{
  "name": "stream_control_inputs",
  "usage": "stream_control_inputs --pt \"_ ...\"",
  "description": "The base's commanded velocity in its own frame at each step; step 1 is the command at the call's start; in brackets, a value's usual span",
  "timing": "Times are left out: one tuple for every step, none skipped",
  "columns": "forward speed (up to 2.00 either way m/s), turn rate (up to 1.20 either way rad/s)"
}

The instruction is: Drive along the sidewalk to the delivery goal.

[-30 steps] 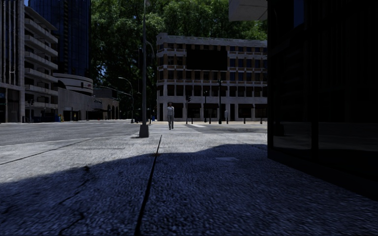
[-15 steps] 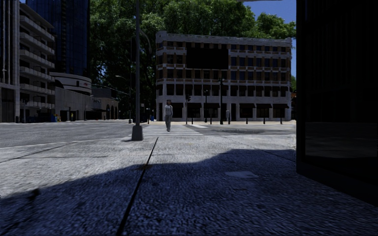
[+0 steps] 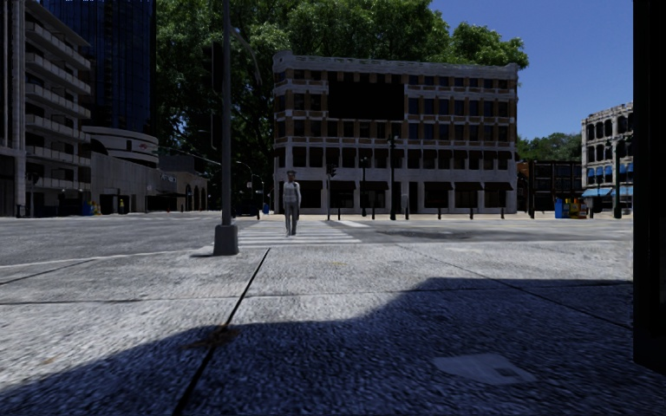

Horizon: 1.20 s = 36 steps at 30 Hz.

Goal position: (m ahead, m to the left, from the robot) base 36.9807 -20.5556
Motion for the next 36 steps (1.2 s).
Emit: stream_control_inputs --pt "2.0 0.0" --pt "2.0 0.0" --pt "2.0 0.0" --pt "2.0 0.0" --pt "2.0 0.0" --pt "2.0 0.0" --pt "2.0 0.0" --pt "2.0 0.0" --pt "2.0 0.0" --pt "2.0 0.0" --pt "2.0 0.0" --pt "2.0 0.0" --pt "2.0 0.0" --pt "2.0 0.0" --pt "2.0 0.0" --pt "2.0 0.0" --pt "2.0 0.0" --pt "2.0 0.0" --pt "2.0 0.0" --pt "2.0 0.0" --pt "2.0 0.0" --pt "2.0 0.0" --pt "2.0 0.0" --pt "2.0 0.0" --pt "2.0 0.0" --pt "2.0 0.0" --pt "2.0 0.0" --pt "2.0 0.0" --pt "2.0 0.0" --pt "2.0 0.0" --pt "2.0 0.0" --pt "2.0 0.0" --pt "2.0 0.0" --pt "2.0 0.0" --pt "2.0 0.0" --pt "2.0 0.0"
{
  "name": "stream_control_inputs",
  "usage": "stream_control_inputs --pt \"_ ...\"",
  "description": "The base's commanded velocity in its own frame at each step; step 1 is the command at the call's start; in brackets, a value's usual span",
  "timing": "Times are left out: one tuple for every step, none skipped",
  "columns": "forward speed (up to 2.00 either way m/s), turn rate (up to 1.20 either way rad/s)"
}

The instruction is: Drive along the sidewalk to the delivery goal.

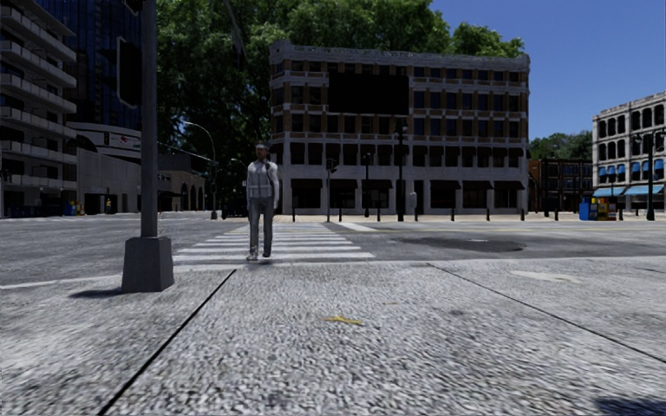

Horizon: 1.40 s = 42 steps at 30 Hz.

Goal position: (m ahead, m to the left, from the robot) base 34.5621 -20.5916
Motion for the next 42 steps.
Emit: stream_control_inputs --pt "2.0 0.0" --pt "2.0 0.0" --pt "2.0 0.0" --pt "2.0 0.0" --pt "2.0 0.0" --pt "2.0 0.0" --pt "2.0 0.0" --pt "2.0 0.0" --pt "2.0 0.0" --pt "2.0 0.0" --pt "2.0 0.0" --pt "2.0 0.0" --pt "2.0 0.0" --pt "2.0 0.0" --pt "2.0 0.0" --pt "2.0 0.0" --pt "2.0 0.0" --pt "2.0 0.0" --pt "2.0 0.0" --pt "2.0 0.0" --pt "2.0 0.0" --pt "2.0 0.0" --pt "2.0 0.0" --pt "2.0 0.0" --pt "2.0 0.0" --pt "2.0 0.0" --pt "2.0 0.0" --pt "2.0 0.0" --pt "2.0 0.0" --pt "2.0 0.0" --pt "2.0 0.0" --pt "2.0 0.0" --pt "2.0 0.0" --pt "2.0 0.0" --pt "2.0 0.0" --pt "2.0 0.0" --pt "2.0 0.0" --pt "2.0 0.0" --pt "2.0 0.0" --pt "2.0 0.0" --pt "2.0 0.0" --pt "2.0 0.0"
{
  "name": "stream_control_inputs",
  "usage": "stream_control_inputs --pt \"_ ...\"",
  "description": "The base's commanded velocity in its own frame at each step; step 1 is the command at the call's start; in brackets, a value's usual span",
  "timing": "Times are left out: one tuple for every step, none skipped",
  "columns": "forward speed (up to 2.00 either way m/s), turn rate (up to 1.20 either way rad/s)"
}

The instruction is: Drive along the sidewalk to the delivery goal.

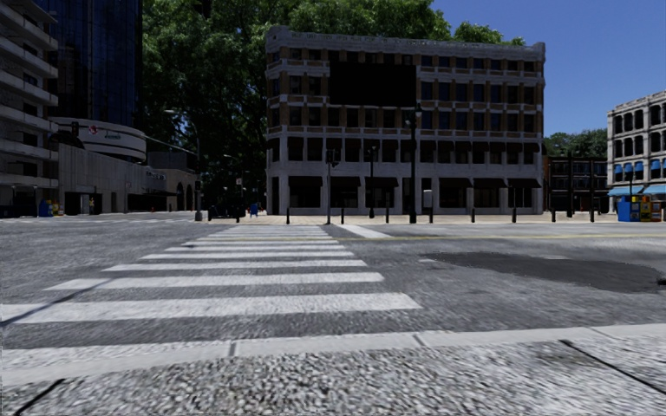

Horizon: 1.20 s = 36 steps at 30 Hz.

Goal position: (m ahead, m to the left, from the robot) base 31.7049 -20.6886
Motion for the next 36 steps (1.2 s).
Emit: stream_control_inputs --pt "2.0 0.02" --pt "2.0 0.19" --pt "2.0 0.19" --pt "2.0 0.39" --pt "2.0 0.62" --pt "2.0 0.74" --pt "2.0 0.74" --pt "2.0 0.78" --pt "2.0 0.78" --pt "2.0 0.78" --pt "2.0 0.71" --pt "2.0 0.09" --pt "2.0 0.0" --pt "2.0 0.0" --pt "2.0 0.0" --pt "2.0 0.0" --pt "2.0 0.0" --pt "2.0 0.0" --pt "2.0 0.0" --pt "2.0 0.0" --pt "2.0 0.0" --pt "2.0 0.0" --pt "2.0 0.0" --pt "2.0 0.0" --pt "2.0 0.0" --pt "2.0 0.0" --pt "2.0 0.0" --pt "2.0 0.0" --pt "2.0 0.0" --pt "2.0 0.0" --pt "2.0 0.0" --pt "2.0 0.0" --pt "2.0 0.0" --pt "2.0 0.0" --pt "2.0 0.0" --pt "2.0 0.0"
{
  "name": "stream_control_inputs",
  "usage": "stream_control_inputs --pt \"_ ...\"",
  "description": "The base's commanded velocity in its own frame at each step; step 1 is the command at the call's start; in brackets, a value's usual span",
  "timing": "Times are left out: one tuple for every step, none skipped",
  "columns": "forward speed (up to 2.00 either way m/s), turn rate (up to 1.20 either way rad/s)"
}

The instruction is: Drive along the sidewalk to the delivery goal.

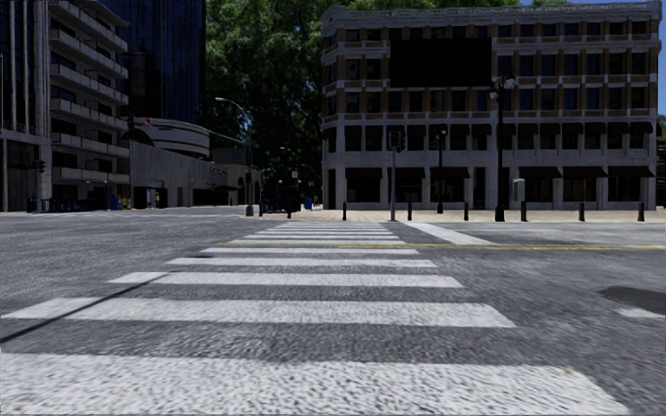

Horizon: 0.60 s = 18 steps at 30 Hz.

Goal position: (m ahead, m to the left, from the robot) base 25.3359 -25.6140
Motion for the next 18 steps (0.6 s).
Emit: stream_control_inputs --pt "2.0 0.0" --pt "2.0 0.0" --pt "2.0 0.0" --pt "2.0 0.0" --pt "2.0 0.0" --pt "2.0 0.0" --pt "2.0 0.0" --pt "2.0 0.0" --pt "2.0 0.0" --pt "2.0 0.0" --pt "2.0 0.0" --pt "2.0 0.0" --pt "2.0 0.0" --pt "2.0 0.0" --pt "2.0 0.0" --pt "2.0 0.0" --pt "2.0 0.0" --pt "2.0 0.0"
